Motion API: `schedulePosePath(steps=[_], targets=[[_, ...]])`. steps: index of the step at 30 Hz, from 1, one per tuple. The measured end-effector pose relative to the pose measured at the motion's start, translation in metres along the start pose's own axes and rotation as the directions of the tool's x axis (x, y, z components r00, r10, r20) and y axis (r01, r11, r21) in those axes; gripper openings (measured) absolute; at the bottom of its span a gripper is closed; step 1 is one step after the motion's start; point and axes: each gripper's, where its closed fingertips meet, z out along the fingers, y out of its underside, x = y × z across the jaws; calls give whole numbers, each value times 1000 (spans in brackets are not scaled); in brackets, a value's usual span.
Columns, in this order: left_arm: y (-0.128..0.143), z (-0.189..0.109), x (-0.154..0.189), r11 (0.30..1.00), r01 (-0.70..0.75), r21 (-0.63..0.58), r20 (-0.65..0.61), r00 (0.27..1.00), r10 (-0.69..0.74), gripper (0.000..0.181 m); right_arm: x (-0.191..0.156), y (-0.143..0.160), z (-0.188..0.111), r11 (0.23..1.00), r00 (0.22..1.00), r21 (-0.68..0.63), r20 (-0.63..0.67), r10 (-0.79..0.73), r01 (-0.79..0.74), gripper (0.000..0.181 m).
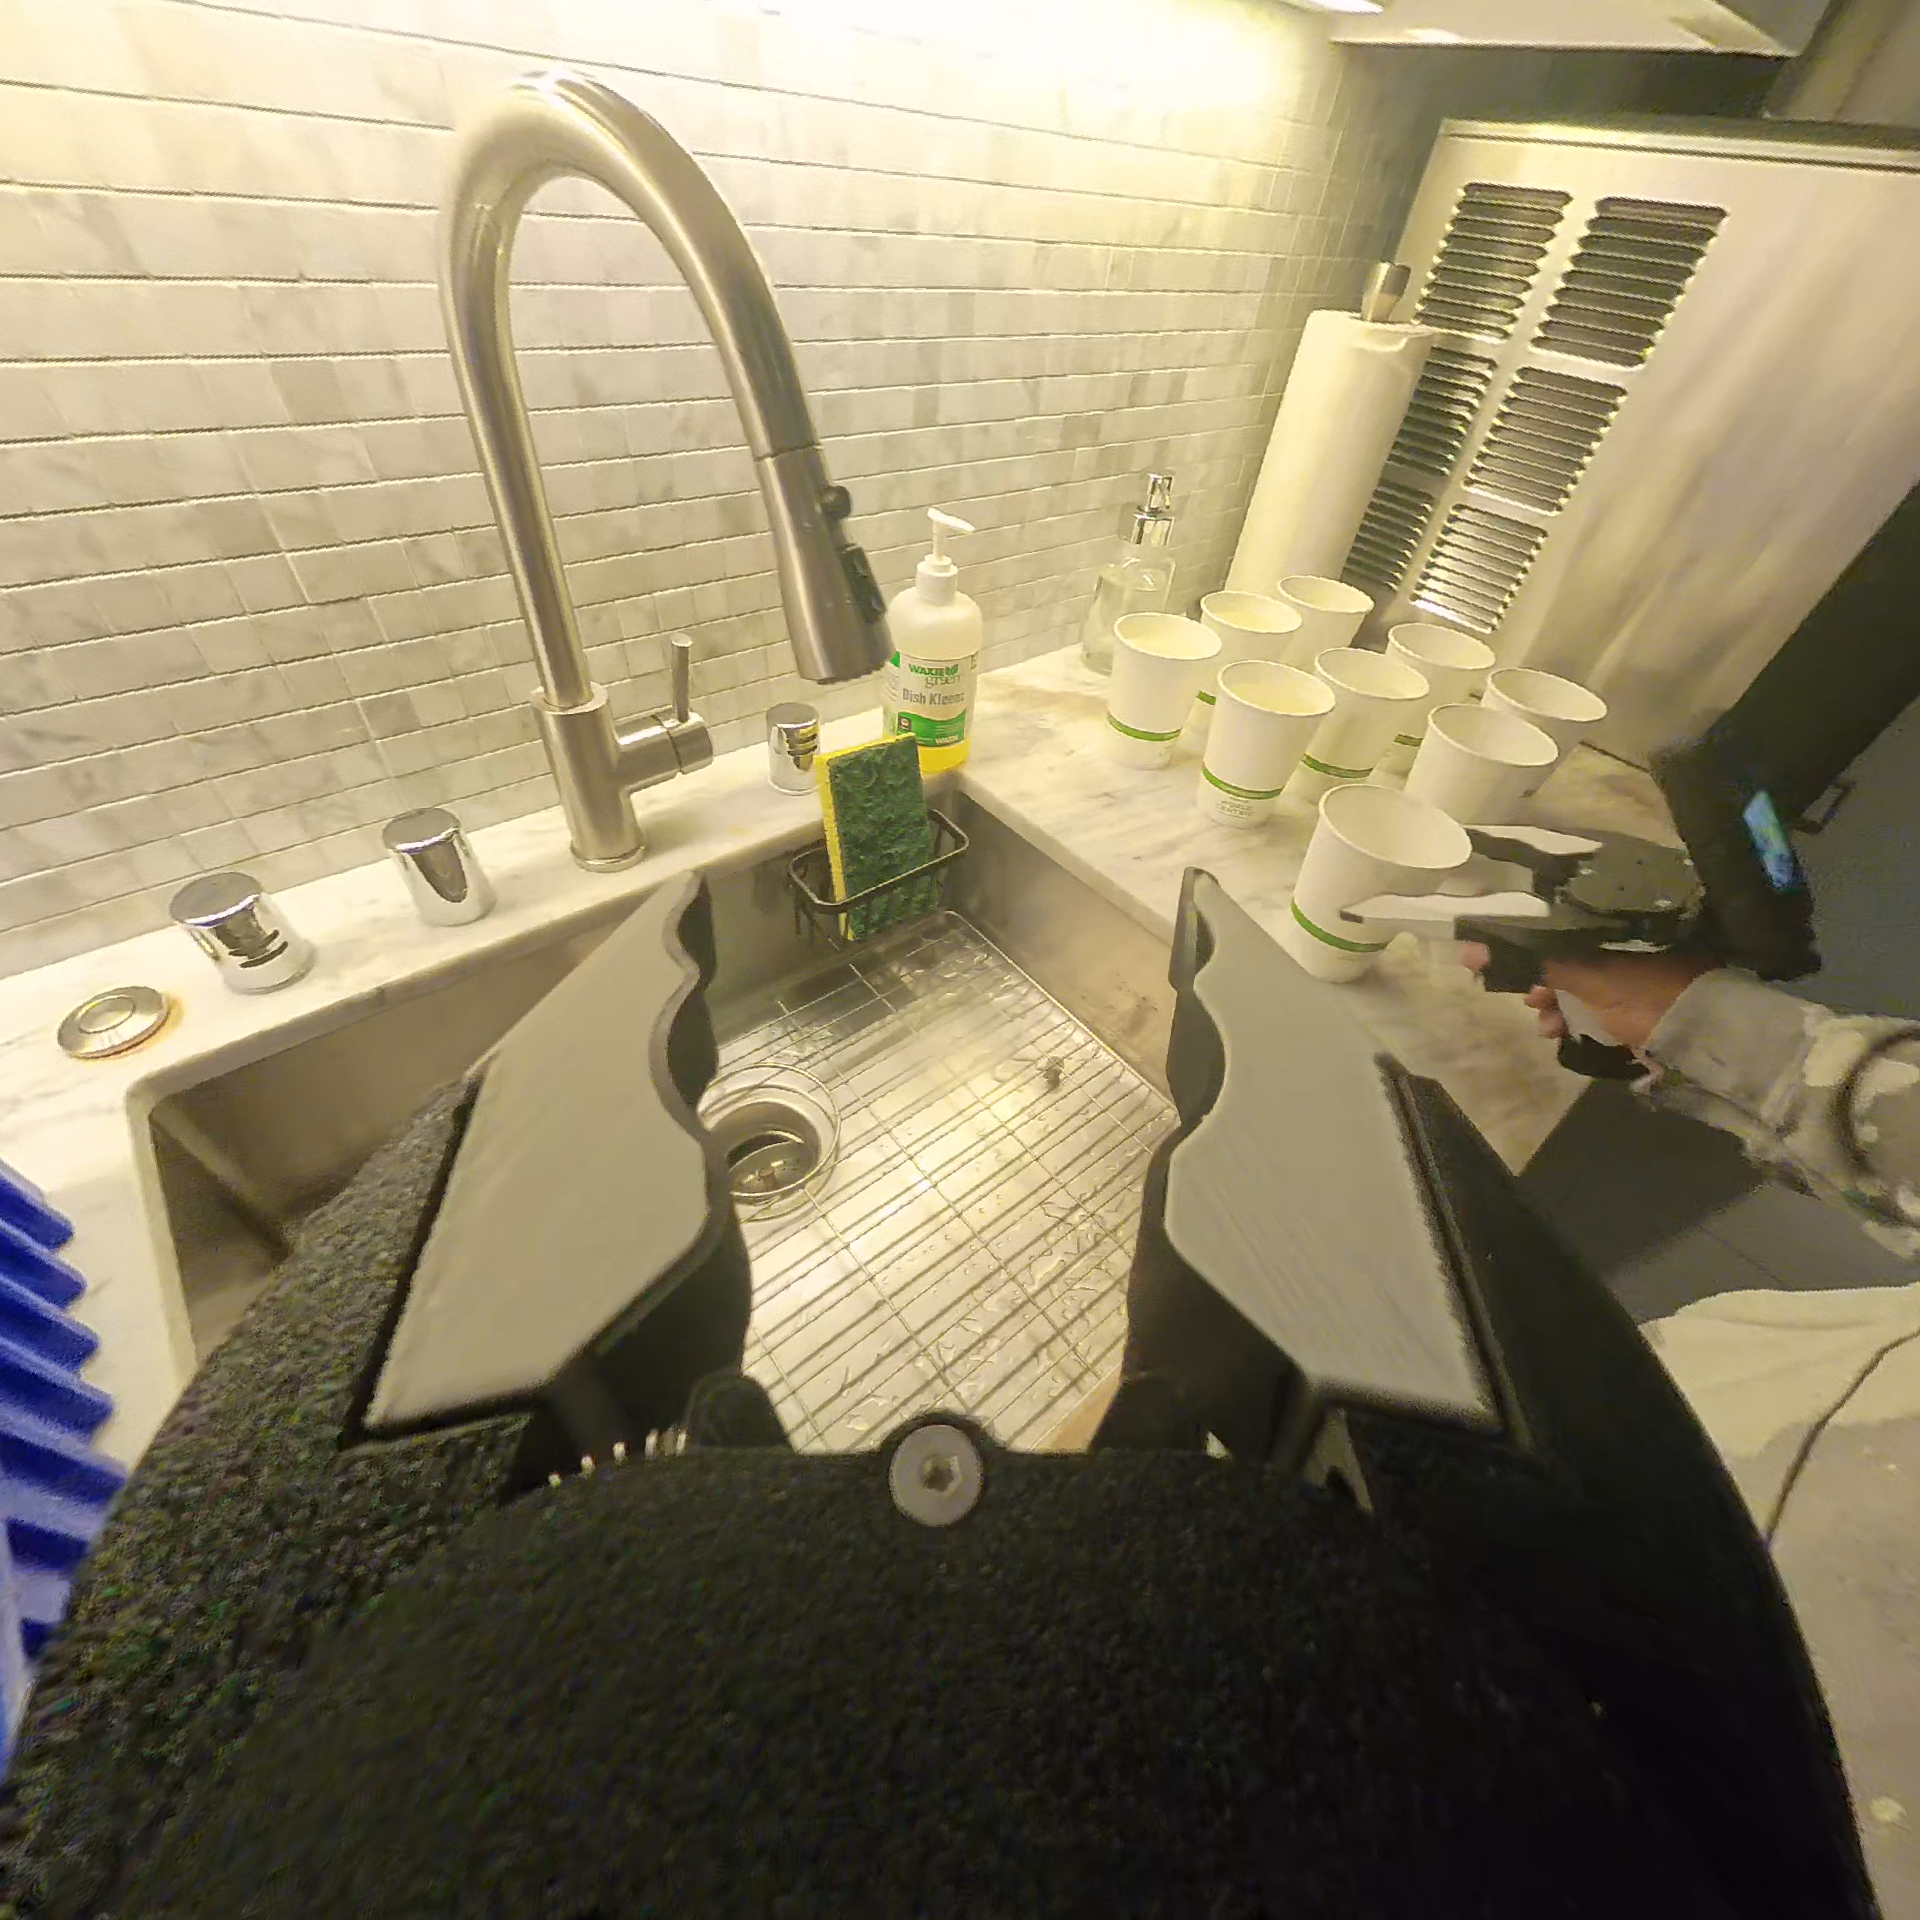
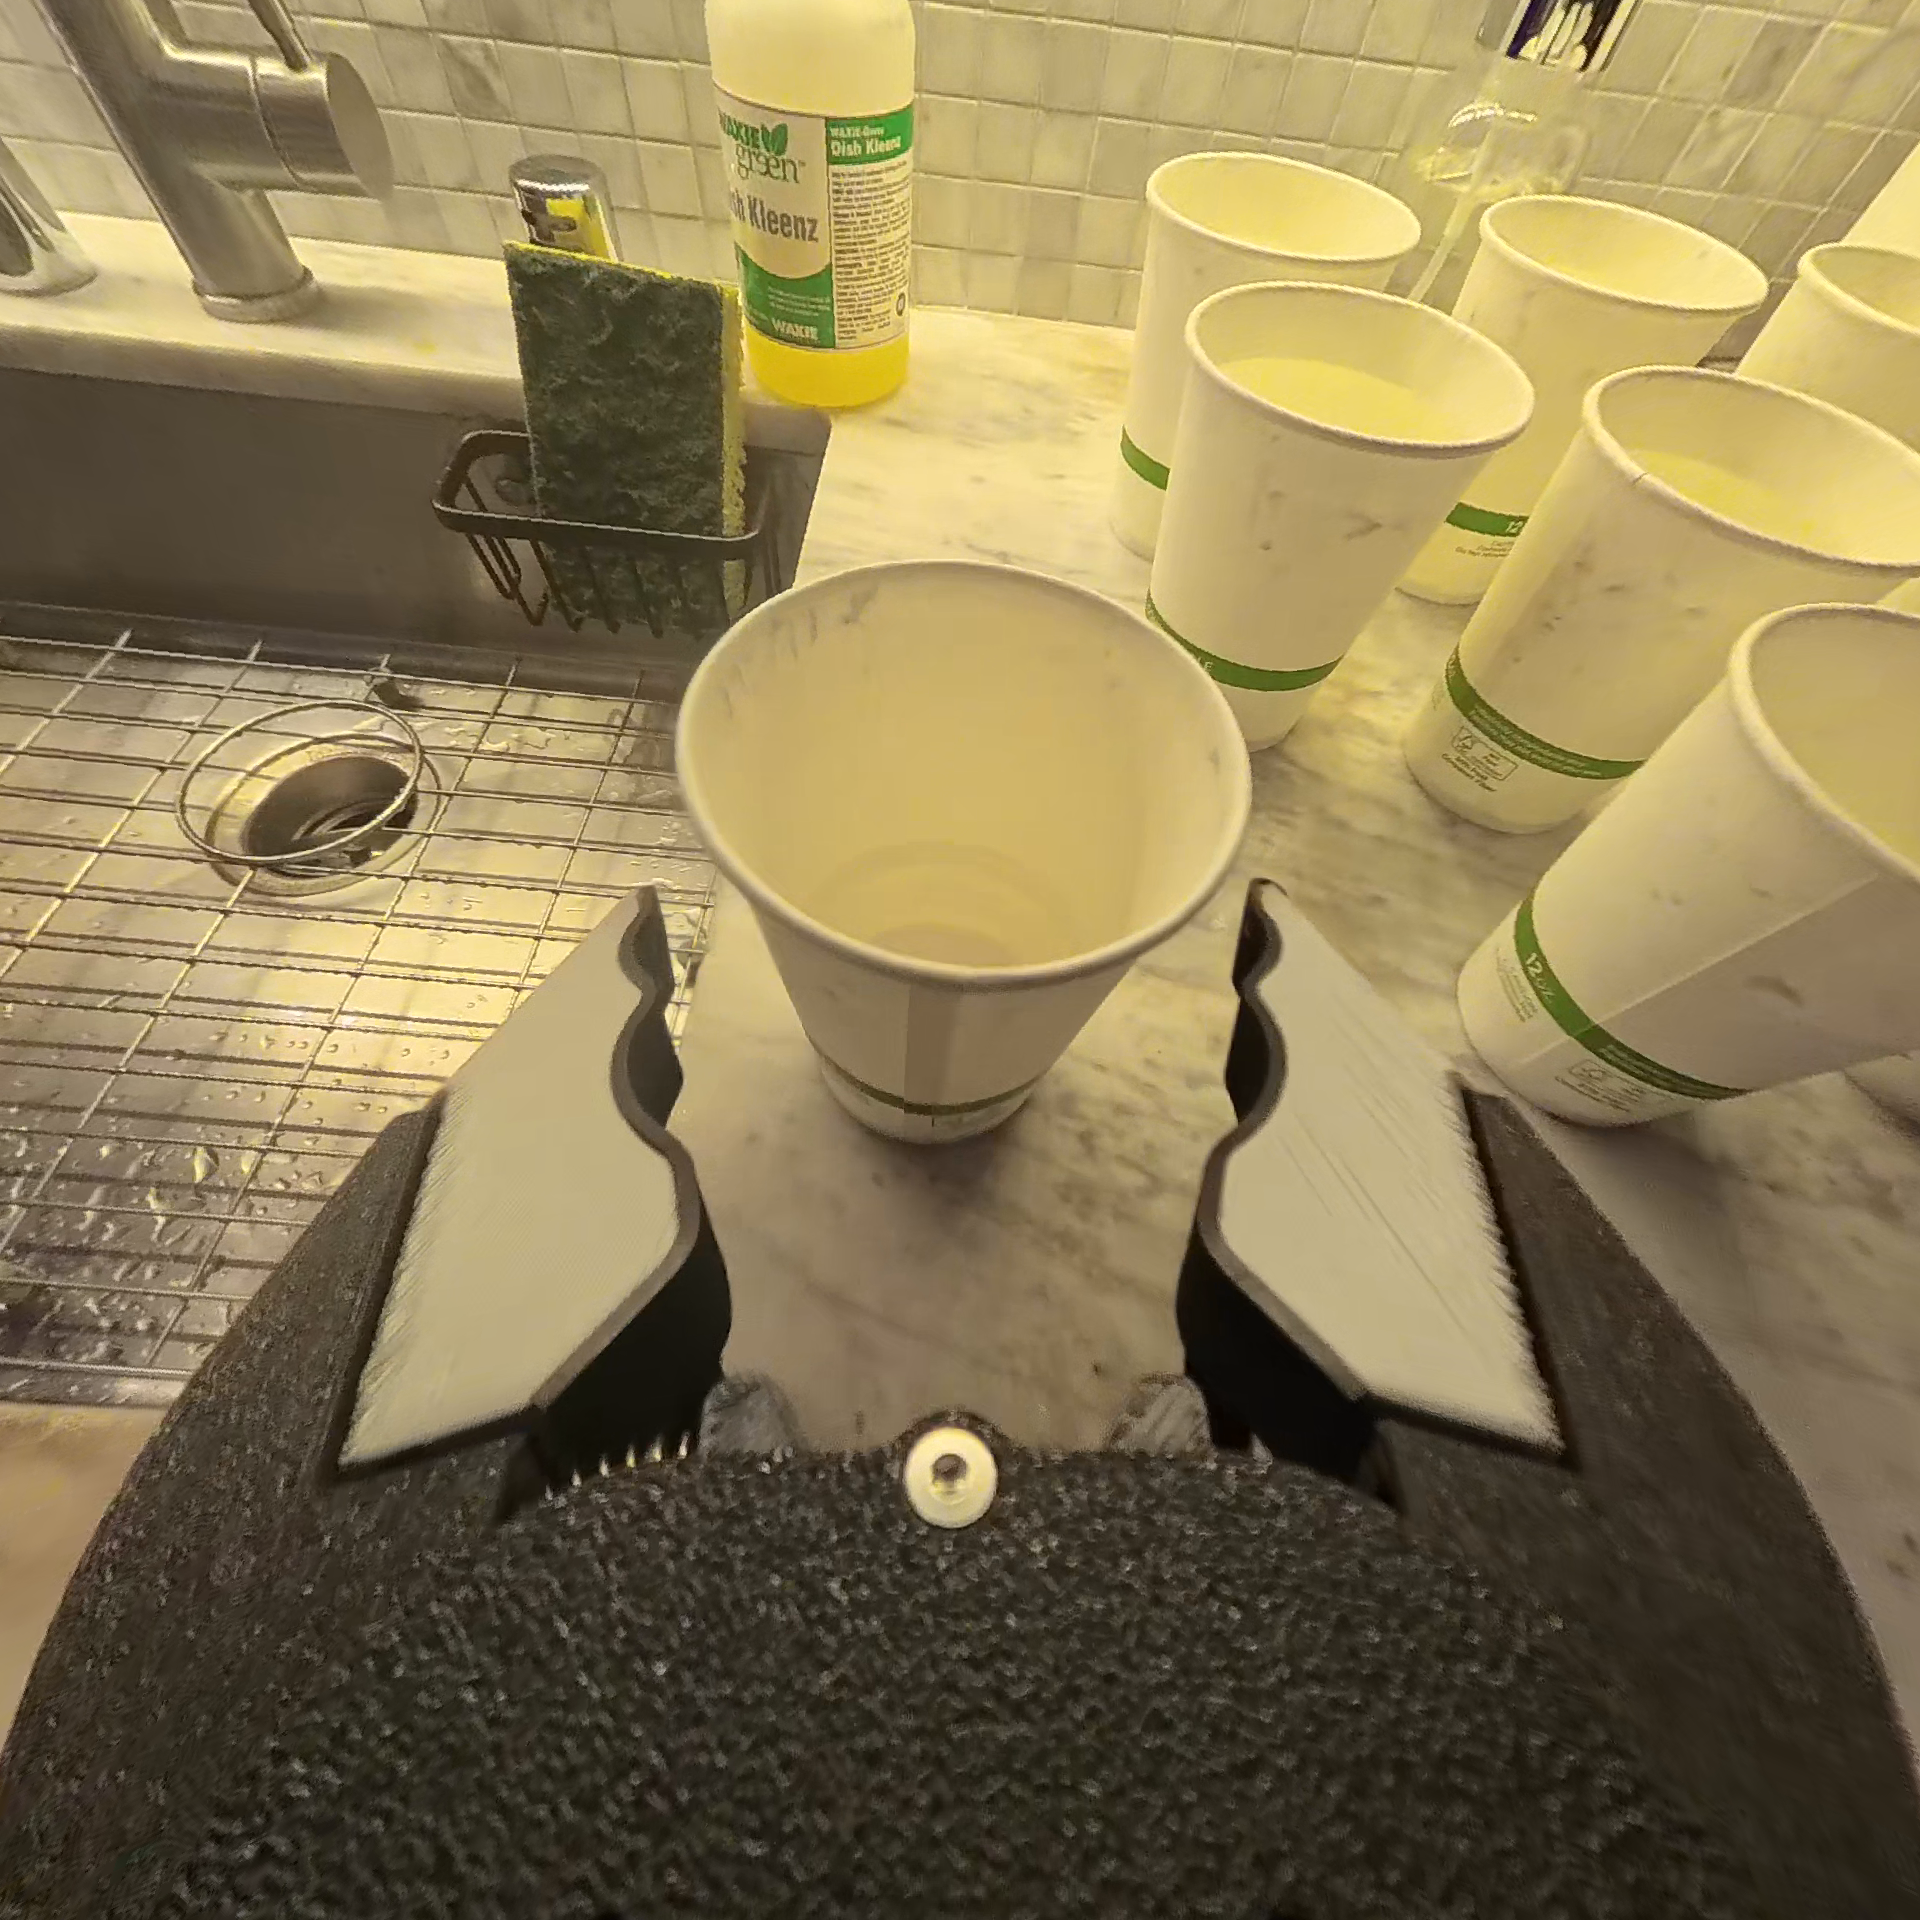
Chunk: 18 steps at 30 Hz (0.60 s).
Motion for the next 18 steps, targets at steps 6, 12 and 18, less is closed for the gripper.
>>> schedulePosePath(steps=[6,12,18], targets=[[-17,-20,-61,1000,16,-17,102,995,-15,85,8,5,-50,1000,995,18,-99,-12,13,107],[-42,-54,-174,976,-80,-202,196,973,121,81,-30,2,-99,999,1000,34,-23,9,-8,98],[2,-56,-302,822,-52,-567,198,960,197,81,-86,-15,-104,998,997,61,68,-33,29,96]])
